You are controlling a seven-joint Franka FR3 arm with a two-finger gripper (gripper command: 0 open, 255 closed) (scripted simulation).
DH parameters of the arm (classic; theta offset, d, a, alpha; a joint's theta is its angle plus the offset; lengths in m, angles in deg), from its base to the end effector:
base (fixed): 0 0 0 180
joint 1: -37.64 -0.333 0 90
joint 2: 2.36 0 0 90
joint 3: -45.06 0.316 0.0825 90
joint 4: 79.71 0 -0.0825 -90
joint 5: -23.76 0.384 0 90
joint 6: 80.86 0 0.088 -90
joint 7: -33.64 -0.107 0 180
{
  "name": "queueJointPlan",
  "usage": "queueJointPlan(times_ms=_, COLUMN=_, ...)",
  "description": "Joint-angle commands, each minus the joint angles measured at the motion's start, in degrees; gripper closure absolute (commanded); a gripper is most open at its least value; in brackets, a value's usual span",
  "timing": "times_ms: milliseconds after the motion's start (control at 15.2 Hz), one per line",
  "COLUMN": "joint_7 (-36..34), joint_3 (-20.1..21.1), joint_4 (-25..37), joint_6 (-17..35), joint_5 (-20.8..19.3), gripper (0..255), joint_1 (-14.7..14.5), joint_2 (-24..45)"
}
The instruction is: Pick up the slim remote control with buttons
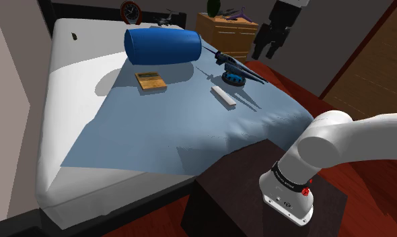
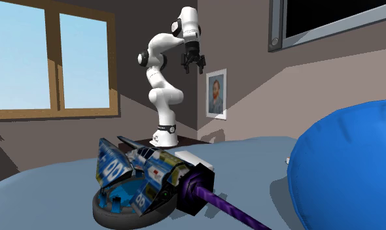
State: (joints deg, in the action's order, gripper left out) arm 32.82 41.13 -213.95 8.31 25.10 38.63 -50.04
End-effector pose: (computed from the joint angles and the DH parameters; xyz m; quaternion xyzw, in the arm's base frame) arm 0.2920 -0.0300 0.6087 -0.9983 0.0390 -0.0231 0.0365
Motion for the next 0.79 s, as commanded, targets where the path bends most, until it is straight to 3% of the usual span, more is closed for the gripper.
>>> queueJointPlan(times_ms=0, joint_7=0.0, joint_3=0.0, joint_4=0.0, joint_6=0.0, joint_5=0.0, gripper=0, joint_1=0.0, joint_2=0.0)
queueJointPlan(times_ms=726, joint_7=6.91, joint_3=-6.35, joint_4=-5.39, joint_6=19.19, joint_5=-4.27, gripper=0, joint_1=1.55, joint_2=14.46)
